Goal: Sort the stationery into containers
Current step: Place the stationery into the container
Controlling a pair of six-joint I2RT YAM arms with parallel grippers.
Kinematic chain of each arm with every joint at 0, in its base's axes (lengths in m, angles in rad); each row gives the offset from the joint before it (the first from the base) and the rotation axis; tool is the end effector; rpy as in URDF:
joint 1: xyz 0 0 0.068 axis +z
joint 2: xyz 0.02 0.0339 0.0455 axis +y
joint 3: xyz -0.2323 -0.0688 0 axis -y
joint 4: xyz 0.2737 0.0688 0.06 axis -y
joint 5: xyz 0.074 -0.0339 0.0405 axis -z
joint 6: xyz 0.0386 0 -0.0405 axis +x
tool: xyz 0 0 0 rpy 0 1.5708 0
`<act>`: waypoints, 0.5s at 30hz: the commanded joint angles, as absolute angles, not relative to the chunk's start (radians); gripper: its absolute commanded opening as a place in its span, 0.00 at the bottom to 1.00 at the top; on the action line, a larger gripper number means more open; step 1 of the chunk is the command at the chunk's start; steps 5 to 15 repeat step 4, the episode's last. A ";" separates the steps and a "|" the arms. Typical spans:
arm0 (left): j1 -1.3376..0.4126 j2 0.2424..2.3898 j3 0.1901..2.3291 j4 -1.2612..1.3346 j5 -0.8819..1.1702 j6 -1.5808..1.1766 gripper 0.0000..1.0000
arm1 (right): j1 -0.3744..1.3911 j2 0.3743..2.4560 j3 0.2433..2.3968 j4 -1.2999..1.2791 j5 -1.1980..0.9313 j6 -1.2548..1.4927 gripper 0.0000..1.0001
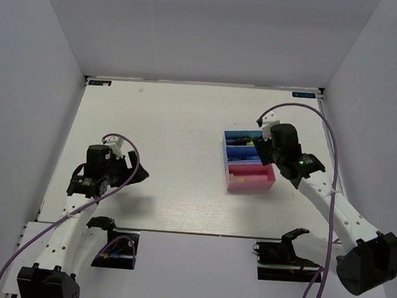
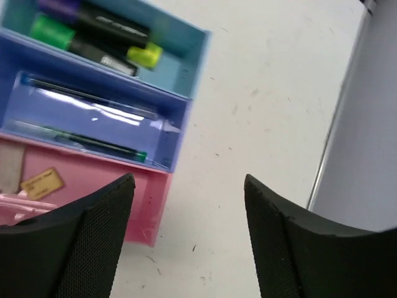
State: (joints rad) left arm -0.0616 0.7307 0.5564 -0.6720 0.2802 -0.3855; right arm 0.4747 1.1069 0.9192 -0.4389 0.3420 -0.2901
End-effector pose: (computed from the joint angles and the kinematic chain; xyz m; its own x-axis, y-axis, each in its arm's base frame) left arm 0.1996 -0.0230 0.1970 -0.7836 -0.3137 -0.5362 -0.0567 0.8957 -0.4411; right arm 0.2599 0.1190 0.2644 -0.4457 -0.5320 -0.7199 -0.3303 0.8452 -0.4201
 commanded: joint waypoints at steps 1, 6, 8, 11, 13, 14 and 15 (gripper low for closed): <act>-0.060 0.713 0.538 -0.594 0.434 -0.365 0.98 | 0.472 1.029 0.871 -0.362 0.542 -0.133 0.75; -0.063 0.729 0.543 -0.588 0.454 -0.364 1.00 | 0.468 0.922 0.781 -0.302 0.539 -0.189 0.84; -0.063 0.729 0.543 -0.588 0.454 -0.364 1.00 | 0.468 0.922 0.781 -0.302 0.539 -0.189 0.84; -0.063 0.729 0.543 -0.588 0.454 -0.364 1.00 | 0.468 0.922 0.781 -0.302 0.539 -0.189 0.84; -0.063 0.729 0.543 -0.588 0.454 -0.364 1.00 | 0.468 0.922 0.781 -0.302 0.539 -0.189 0.84; -0.063 0.729 0.543 -0.588 0.454 -0.364 1.00 | 0.468 0.922 0.781 -0.302 0.539 -0.189 0.84; -0.063 0.729 0.543 -0.588 0.454 -0.364 1.00 | 0.468 0.922 0.781 -0.302 0.539 -0.189 0.84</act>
